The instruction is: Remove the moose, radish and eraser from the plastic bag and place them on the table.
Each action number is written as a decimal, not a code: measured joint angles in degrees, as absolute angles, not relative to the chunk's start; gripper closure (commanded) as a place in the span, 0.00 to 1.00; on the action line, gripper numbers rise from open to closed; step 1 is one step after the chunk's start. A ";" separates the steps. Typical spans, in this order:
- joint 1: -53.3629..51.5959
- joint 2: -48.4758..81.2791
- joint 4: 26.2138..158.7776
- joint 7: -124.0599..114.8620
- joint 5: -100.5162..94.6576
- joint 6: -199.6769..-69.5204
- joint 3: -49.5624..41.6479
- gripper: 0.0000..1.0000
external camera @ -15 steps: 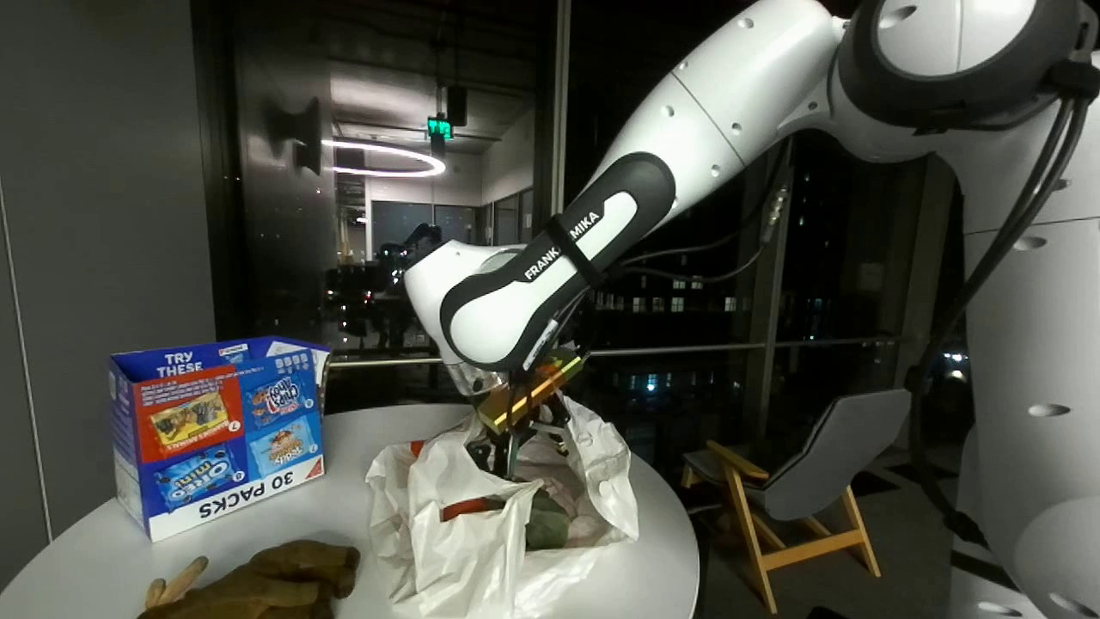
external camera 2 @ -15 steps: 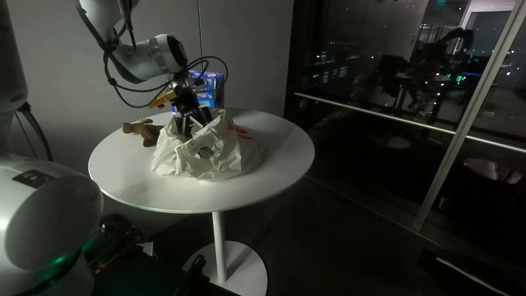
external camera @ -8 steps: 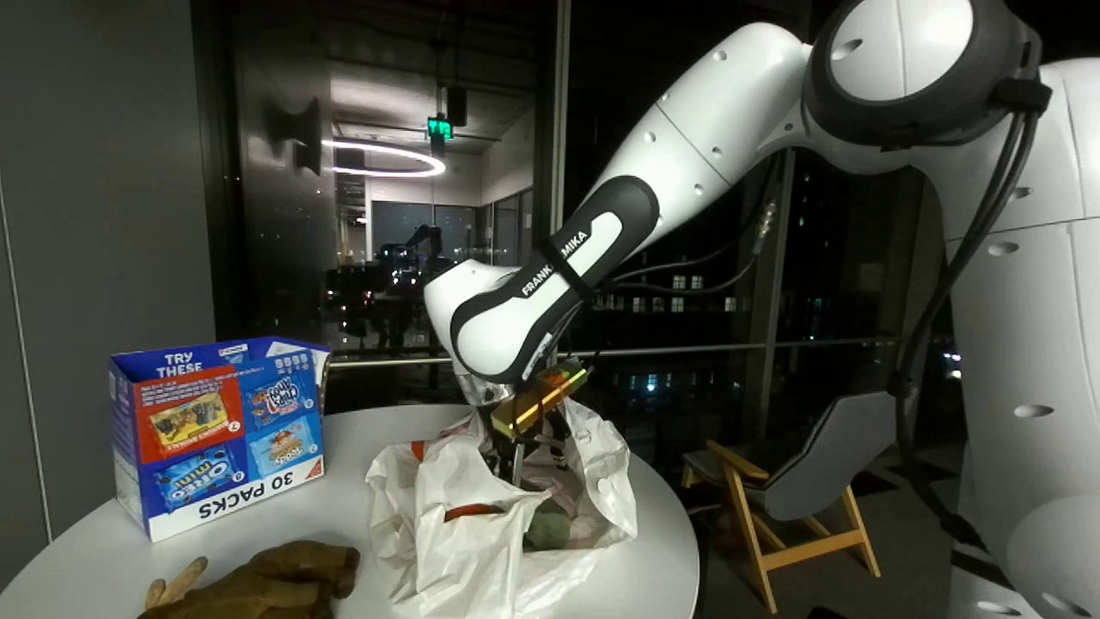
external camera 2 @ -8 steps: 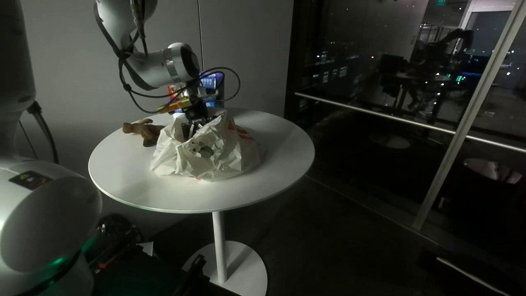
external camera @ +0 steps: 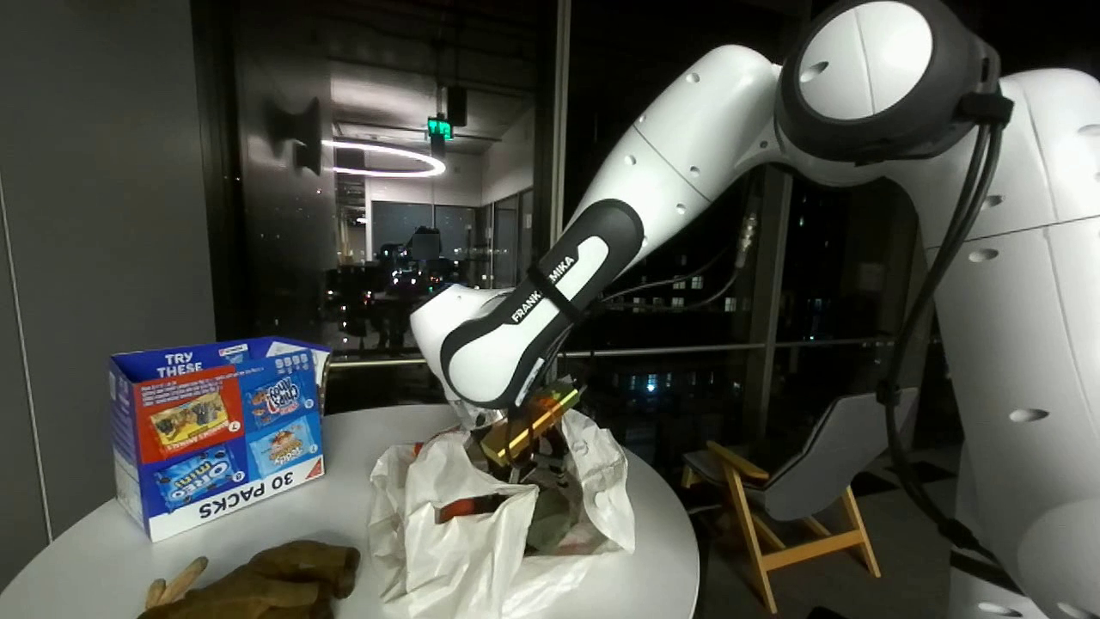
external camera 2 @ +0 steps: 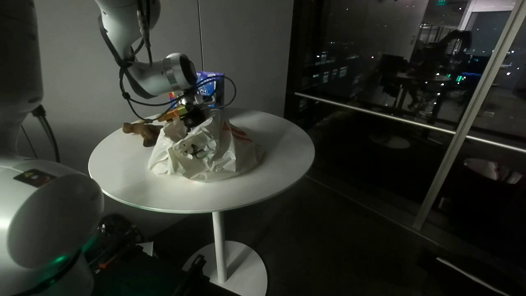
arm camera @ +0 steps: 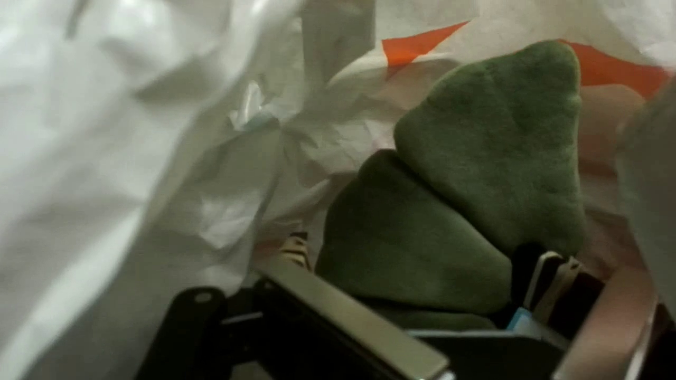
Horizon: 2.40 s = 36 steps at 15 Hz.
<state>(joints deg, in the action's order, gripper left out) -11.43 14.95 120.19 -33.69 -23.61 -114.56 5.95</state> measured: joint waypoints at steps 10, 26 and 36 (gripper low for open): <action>-10.14 16.95 116.75 -27.69 -9.33 -109.44 5.37 0.81; -9.65 16.31 116.24 -29.37 -6.96 -110.17 4.80 0.92; -9.75 -7.90 125.98 -28.22 -9.41 -108.86 4.75 0.92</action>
<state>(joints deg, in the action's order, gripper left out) -9.75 -7.90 125.98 -28.22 -9.41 -108.86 4.75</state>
